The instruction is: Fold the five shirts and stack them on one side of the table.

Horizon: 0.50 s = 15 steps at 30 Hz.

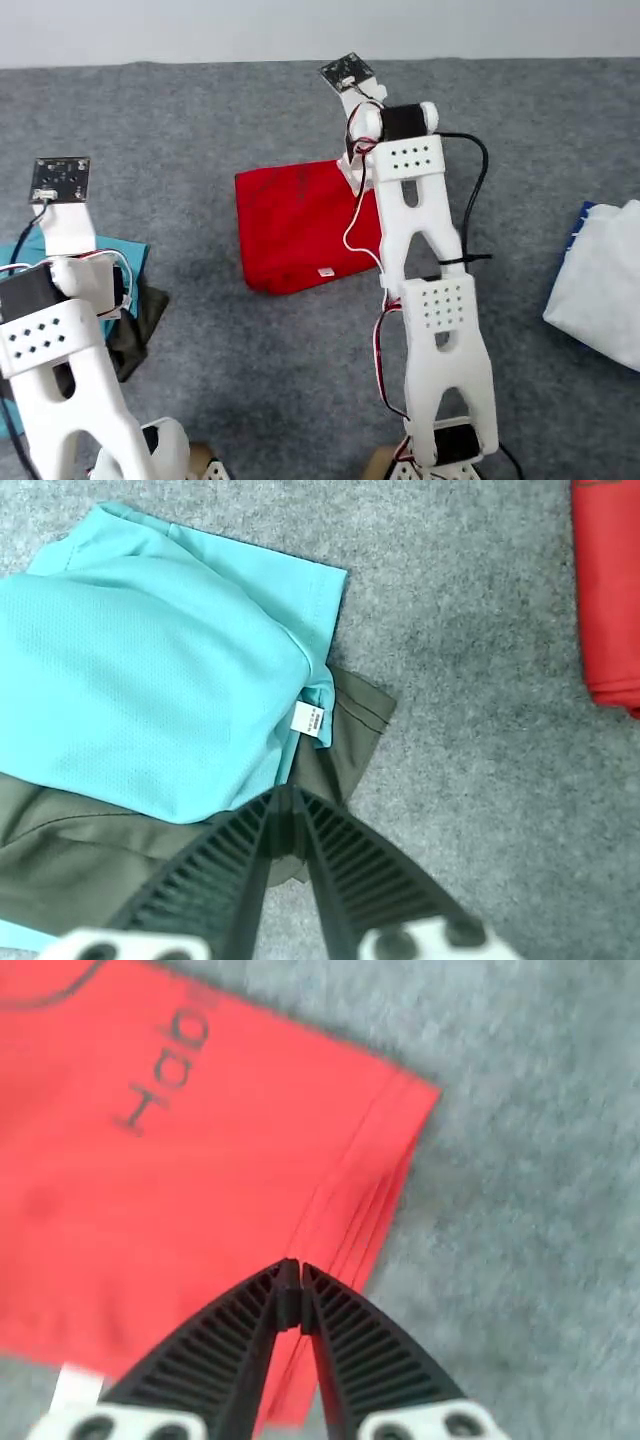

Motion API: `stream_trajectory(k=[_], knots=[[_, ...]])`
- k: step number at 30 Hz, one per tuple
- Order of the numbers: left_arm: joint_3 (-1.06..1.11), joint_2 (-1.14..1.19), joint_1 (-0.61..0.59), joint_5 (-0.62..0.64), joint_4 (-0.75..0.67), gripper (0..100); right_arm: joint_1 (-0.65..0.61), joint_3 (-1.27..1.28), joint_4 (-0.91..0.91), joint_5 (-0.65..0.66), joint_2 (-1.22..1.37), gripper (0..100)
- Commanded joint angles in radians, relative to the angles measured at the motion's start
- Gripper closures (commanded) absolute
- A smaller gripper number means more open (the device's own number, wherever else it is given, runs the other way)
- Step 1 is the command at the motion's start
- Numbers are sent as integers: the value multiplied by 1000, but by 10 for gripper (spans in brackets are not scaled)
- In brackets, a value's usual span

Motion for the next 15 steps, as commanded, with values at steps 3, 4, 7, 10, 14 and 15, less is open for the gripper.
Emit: stream_trajectory(k=[3, 4, 7, 10, 14, 15], knots=[[-12, -25, 5, 0, -20, 994, -1, 321, 28, -17, -217, 984], [-12, -25, 5, 0, -20, 994, -4, 342, 28, -18, -216, 984], [-10, -25, 6, 0, -20, 994, -22, 368, 28, -18, -193, 984], [-10, -25, 6, 0, -20, 994, -30, 374, 30, -18, -145, 986], [-10, -25, 6, 0, -17, 994, 13, 374, 41, -17, -67, 987], [-10, -25, 6, 0, -17, 994, 27, 374, 42, -17, -56, 987]])
